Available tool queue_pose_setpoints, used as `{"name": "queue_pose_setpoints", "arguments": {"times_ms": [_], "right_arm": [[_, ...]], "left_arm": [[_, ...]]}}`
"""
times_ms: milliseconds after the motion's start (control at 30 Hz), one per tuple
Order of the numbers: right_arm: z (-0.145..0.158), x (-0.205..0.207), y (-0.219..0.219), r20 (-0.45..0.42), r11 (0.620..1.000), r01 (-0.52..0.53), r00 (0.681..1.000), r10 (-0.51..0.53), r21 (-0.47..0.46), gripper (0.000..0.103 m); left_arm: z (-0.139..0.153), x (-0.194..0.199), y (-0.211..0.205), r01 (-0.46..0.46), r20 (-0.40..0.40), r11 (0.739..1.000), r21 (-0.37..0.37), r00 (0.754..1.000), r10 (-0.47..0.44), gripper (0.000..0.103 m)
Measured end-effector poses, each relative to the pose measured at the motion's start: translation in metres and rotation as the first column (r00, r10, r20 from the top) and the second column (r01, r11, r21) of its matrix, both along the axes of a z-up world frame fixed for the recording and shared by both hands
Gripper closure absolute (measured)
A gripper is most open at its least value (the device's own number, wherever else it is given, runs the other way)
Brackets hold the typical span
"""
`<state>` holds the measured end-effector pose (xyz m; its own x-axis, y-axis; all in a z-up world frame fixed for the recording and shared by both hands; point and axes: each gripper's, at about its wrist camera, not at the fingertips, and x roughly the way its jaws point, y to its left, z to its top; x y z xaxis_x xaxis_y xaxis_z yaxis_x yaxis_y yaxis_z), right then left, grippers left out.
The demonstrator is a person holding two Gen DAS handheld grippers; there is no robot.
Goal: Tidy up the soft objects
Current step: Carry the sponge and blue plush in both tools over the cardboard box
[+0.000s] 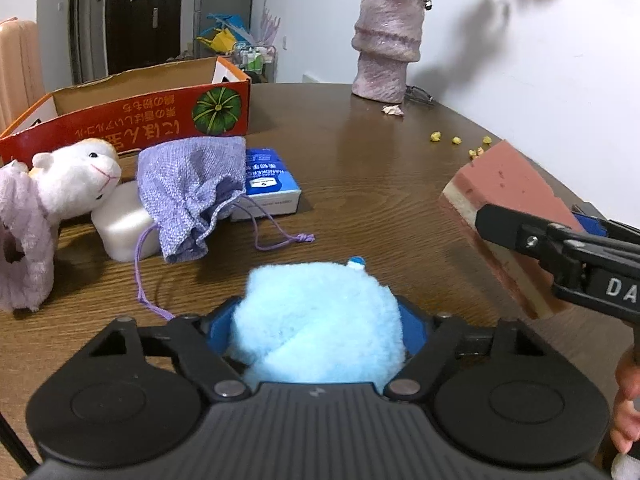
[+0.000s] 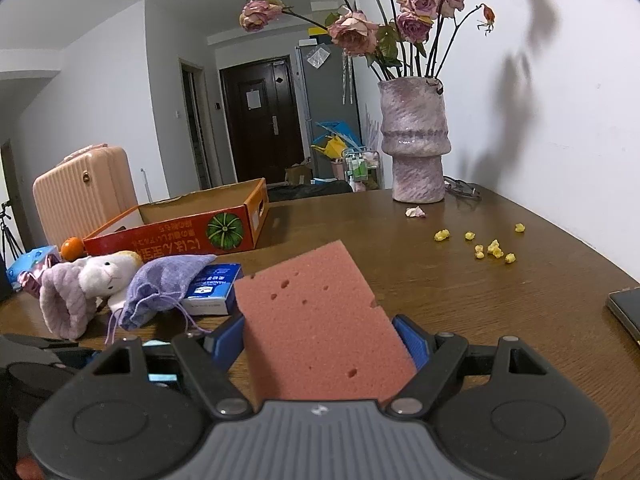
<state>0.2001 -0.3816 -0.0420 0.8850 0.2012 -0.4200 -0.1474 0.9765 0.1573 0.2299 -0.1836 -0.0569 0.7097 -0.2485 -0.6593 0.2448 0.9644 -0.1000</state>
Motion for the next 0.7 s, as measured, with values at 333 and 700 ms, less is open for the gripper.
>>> {"name": "queue_pose_setpoints", "arguments": {"times_ms": [333, 700], "right_arm": [[-0.001, -0.002, 0.006, 0.025, 1.000, -0.018, 1.000, 0.018, -0.022, 0.025], [0.009, -0.006, 0.019, 0.047, 0.999, -0.033, 0.998, 0.035, -0.034, 0.025]], "left_arm": [[0.014, -0.018, 0.018, -0.020, 0.080, 1.000, -0.011, 0.997, 0.021, 0.026], [0.047, -0.045, 0.054, -0.034, 0.191, 0.998, -0.049, 0.981, 0.043, 0.026]]}}
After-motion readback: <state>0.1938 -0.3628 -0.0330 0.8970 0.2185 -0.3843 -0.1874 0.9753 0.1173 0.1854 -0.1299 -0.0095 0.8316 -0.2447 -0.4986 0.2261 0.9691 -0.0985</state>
